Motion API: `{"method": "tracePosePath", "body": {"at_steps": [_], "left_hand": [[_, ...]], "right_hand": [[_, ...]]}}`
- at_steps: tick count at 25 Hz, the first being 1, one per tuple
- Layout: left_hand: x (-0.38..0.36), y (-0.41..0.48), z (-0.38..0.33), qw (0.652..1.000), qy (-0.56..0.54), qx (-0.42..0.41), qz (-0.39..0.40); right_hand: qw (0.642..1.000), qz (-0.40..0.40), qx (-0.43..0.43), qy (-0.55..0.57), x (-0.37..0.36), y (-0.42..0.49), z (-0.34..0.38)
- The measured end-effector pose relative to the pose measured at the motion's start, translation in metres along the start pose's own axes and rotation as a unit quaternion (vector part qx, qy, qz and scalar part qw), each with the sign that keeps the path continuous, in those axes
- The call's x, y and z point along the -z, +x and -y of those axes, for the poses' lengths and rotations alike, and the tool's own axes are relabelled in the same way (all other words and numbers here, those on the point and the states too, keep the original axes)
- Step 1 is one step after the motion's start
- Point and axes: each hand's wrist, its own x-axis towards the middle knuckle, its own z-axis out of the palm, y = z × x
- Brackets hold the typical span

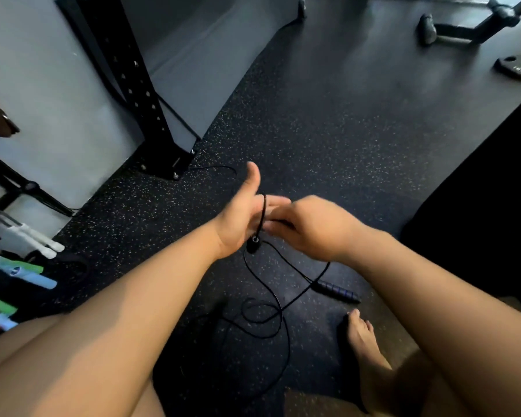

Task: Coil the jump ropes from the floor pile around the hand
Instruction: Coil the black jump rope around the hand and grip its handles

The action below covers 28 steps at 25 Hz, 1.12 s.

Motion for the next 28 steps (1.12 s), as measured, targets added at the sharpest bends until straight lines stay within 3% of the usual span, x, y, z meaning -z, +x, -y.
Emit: {"method": "tracePosePath", "body": {"at_steps": [2,5,8,12,15,18,21,24,28], "left_hand": [[-0.007,-0.005,0.002,0.995,0.056,0.02,0.079],[-0.01,-0.011,0.0,0.987,0.049,0.047,0.148],[-0.01,-0.017,-0.012,0.988,-0.049,0.034,0.145],[0.001,-0.021,-0.019,0.962,-0.24,-0.036,0.126],[0.007,-0.018,-0.022,0.932,-0.33,-0.097,0.116],[0.016,-0.014,-0.024,0.924,-0.355,-0.133,0.05],[0.027,-0.01,-0.02,0.942,-0.305,-0.136,-0.039],[0.026,-0.005,-0.012,0.983,-0.127,-0.086,-0.097],[0.017,-0.007,0.0,0.996,0.092,-0.012,0.0]], "right_hand": [[0.999,-0.032,-0.009,0.027,0.016,-0.003,-0.012],[0.988,-0.067,-0.026,0.14,0.029,-0.007,-0.033],[0.957,-0.095,-0.053,0.268,0.017,-0.009,-0.044],[0.93,-0.117,-0.119,0.329,-0.011,-0.007,-0.043],[0.904,-0.051,-0.185,0.382,-0.032,-0.003,-0.032],[0.889,0.081,-0.22,0.392,-0.043,-0.003,-0.019],[0.924,0.152,-0.178,0.303,-0.038,-0.003,-0.008],[0.966,0.098,-0.112,0.21,-0.022,0.001,0.004],[0.988,0.026,-0.051,0.146,0.0,0.004,0.006]]}}
